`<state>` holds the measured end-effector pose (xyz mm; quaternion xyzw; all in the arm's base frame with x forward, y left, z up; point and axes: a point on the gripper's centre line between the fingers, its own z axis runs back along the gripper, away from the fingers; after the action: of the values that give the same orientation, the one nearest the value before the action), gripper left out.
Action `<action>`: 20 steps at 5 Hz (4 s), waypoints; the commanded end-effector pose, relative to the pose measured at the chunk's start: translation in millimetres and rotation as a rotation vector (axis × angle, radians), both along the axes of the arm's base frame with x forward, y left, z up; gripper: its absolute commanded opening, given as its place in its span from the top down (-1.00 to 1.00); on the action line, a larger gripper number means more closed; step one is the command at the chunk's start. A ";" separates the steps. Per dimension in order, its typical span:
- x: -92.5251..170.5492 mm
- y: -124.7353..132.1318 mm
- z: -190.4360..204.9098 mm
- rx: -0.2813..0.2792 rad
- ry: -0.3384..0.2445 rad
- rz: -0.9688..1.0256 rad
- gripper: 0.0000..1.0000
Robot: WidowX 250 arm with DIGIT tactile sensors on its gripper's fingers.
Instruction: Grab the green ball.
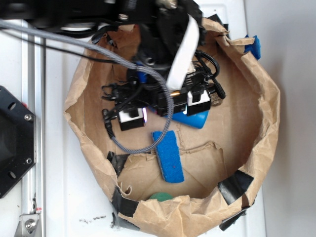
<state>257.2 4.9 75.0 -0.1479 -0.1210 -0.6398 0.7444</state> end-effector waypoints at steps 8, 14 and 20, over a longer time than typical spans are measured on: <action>-8.8 -54.6 15.9 -0.007 -0.117 -0.166 -1.00; 0.7 -83.0 -4.9 0.002 -0.077 -0.250 -1.00; -14.3 -138.3 -44.1 -0.149 0.036 -0.430 -0.49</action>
<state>258.6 -110.5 26.3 -0.2286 -0.1220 -0.7541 0.6035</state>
